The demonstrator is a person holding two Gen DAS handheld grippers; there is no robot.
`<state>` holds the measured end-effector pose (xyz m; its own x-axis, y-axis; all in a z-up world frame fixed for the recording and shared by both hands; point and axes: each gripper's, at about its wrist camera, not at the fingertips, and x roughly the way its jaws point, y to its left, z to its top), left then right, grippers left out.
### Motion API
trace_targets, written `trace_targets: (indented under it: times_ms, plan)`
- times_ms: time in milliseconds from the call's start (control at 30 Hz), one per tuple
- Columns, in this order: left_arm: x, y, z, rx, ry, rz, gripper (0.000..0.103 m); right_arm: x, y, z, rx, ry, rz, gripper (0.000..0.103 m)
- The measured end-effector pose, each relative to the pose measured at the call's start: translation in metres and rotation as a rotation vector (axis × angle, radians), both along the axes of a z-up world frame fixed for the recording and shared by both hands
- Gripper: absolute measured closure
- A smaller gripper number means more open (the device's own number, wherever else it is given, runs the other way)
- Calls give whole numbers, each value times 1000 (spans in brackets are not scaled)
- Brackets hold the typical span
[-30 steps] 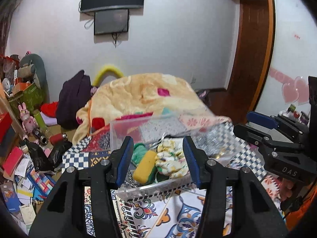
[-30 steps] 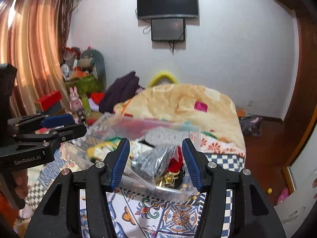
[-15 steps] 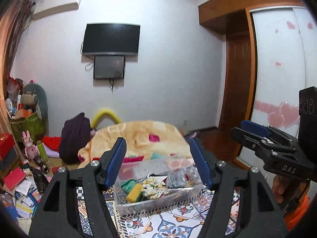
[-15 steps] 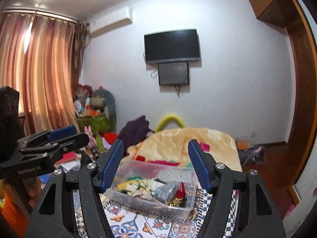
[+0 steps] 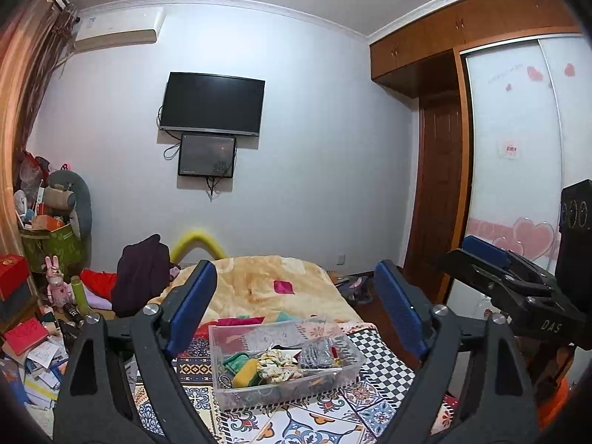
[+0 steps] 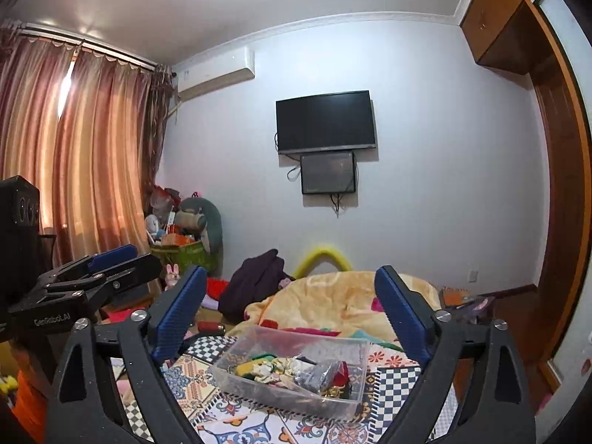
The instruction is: Organize soft objects
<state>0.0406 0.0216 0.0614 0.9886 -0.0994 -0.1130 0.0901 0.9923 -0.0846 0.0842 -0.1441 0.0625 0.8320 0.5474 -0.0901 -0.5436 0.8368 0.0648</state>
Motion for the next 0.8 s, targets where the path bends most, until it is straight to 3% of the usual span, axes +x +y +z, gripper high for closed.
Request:
trace_targets:
  times_ms: [133,800]
  plan:
    - [-2,-2,-2,5,-5,9,11,-2,-1,0,15,-3,-6,2]
    - [-4,-5,-10,14,5,16,4,-6,-2,-4,15,4,-5,1]
